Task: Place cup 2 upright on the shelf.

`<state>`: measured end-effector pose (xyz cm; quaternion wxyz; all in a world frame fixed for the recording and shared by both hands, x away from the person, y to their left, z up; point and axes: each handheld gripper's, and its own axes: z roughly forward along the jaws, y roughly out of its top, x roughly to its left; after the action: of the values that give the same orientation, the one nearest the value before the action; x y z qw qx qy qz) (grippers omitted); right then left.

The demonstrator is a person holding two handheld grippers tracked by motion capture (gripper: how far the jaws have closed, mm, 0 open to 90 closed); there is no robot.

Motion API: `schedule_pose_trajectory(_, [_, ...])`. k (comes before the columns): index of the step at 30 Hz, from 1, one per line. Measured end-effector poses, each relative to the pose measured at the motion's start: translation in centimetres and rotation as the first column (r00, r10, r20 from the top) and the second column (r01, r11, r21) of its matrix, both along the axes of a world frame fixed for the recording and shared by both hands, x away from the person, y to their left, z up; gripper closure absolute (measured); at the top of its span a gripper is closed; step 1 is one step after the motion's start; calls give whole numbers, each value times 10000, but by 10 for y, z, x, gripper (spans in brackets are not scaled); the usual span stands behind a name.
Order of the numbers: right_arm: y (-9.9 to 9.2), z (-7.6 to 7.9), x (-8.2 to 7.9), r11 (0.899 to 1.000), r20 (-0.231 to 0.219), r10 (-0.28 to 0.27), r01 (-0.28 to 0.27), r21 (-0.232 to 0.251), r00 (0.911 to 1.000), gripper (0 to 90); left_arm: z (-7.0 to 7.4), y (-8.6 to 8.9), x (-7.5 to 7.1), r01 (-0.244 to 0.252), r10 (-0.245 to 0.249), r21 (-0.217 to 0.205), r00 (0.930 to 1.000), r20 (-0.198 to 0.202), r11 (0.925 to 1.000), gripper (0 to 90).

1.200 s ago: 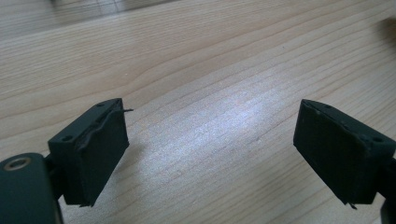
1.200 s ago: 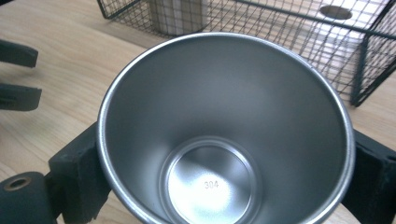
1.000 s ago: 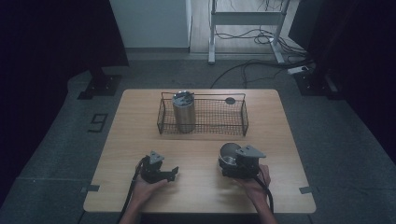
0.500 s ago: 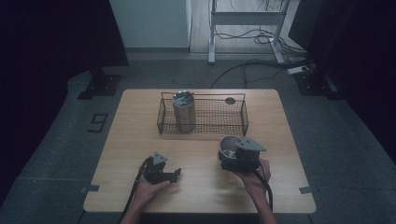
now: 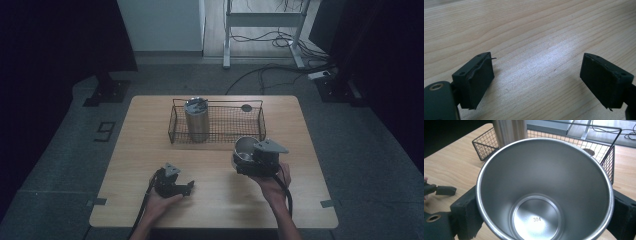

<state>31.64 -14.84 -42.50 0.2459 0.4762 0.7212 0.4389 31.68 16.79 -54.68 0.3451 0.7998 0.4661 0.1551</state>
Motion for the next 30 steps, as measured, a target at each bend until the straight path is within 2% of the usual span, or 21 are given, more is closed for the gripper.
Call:
schedule_pose_trajectory(6, [-1,8,8,9992,-175,335,-331,217,9993,70,0,0,1,-6,6,-8,10000,-4,10000,119])
schedule_pose_trajectory(13, [1,15,17,9995,-41,325,-325,26,9995,70,0,0,1,-18,18,78,10000,27,10000,123])
schedule_pose_trajectory(30, [4,37,44,9994,140,251,-254,227,9996,71,0,1,1,-7,7,-49,10000,2,10000,124])
